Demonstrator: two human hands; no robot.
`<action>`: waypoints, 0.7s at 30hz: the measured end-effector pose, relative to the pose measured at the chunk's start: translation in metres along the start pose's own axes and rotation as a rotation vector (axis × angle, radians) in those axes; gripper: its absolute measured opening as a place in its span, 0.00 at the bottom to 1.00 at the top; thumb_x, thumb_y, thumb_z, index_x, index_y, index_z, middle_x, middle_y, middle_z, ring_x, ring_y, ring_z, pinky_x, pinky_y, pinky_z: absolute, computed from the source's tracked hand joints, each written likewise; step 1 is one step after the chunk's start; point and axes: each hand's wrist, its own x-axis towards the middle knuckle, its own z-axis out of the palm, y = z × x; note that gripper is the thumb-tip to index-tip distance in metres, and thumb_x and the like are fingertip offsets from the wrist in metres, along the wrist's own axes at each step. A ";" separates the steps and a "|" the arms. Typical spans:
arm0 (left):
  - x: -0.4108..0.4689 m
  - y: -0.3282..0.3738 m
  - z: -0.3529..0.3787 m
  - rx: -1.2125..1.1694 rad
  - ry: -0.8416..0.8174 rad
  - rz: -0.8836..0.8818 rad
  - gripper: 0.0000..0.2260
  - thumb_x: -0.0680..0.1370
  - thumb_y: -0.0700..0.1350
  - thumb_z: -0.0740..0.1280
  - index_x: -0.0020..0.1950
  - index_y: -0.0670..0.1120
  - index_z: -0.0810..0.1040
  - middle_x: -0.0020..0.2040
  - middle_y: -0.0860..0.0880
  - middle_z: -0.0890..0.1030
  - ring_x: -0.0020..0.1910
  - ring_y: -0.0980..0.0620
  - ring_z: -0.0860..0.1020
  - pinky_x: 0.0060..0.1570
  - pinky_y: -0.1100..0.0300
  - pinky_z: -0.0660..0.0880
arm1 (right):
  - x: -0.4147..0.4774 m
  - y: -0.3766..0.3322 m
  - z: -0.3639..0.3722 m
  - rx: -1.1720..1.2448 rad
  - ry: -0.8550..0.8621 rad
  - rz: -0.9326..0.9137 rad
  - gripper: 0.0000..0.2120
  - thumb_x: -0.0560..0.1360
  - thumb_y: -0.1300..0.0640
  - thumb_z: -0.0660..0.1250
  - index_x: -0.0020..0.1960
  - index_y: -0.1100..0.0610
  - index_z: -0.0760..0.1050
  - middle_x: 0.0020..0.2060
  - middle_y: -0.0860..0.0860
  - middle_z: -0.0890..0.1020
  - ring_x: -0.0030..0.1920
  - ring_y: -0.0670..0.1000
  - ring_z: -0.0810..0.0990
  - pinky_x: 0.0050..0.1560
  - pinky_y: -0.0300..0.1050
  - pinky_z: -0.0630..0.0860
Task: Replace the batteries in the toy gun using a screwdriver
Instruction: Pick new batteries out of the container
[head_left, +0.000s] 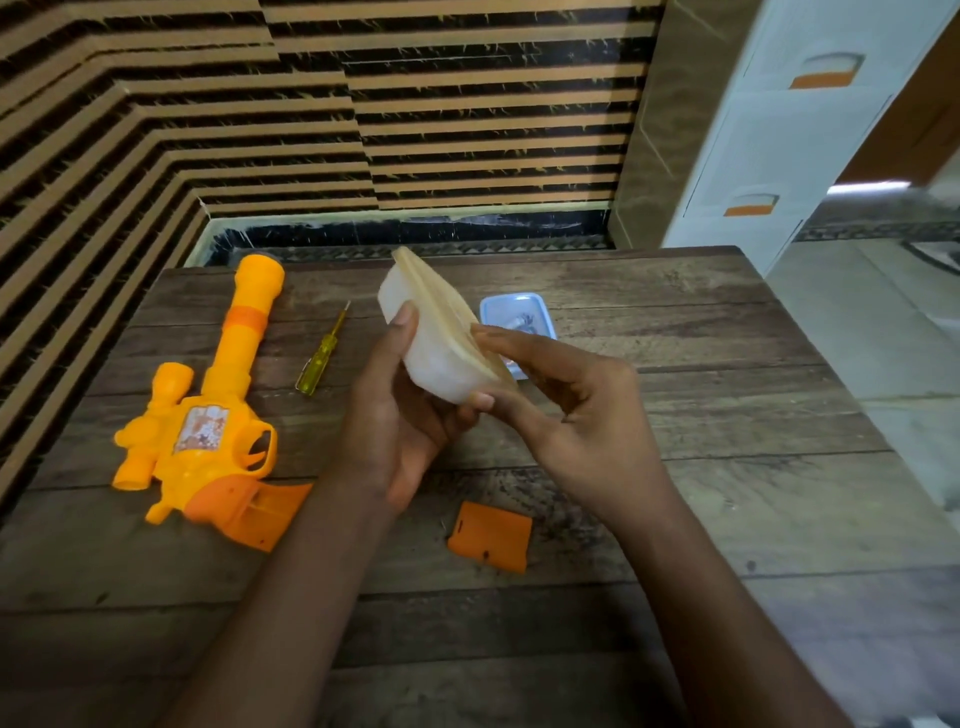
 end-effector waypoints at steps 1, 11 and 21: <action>0.000 0.002 -0.001 -0.016 -0.011 -0.003 0.22 0.76 0.60 0.65 0.62 0.46 0.80 0.47 0.45 0.86 0.39 0.50 0.83 0.29 0.63 0.77 | -0.001 0.002 -0.002 -0.056 0.007 -0.058 0.17 0.75 0.61 0.78 0.63 0.57 0.84 0.59 0.48 0.87 0.62 0.43 0.84 0.64 0.49 0.81; 0.001 0.008 -0.002 -0.133 -0.012 -0.050 0.25 0.73 0.60 0.65 0.62 0.45 0.78 0.43 0.47 0.87 0.36 0.50 0.85 0.26 0.67 0.74 | -0.001 0.000 0.019 -0.398 0.131 -0.325 0.21 0.73 0.76 0.67 0.63 0.65 0.82 0.53 0.56 0.87 0.53 0.52 0.85 0.57 0.30 0.73; 0.003 0.013 -0.011 -0.128 -0.009 -0.074 0.28 0.74 0.59 0.65 0.67 0.42 0.76 0.47 0.44 0.84 0.36 0.50 0.83 0.21 0.69 0.73 | 0.001 -0.004 0.018 -0.469 0.066 -0.383 0.21 0.73 0.77 0.64 0.63 0.67 0.82 0.50 0.57 0.86 0.50 0.56 0.84 0.56 0.29 0.71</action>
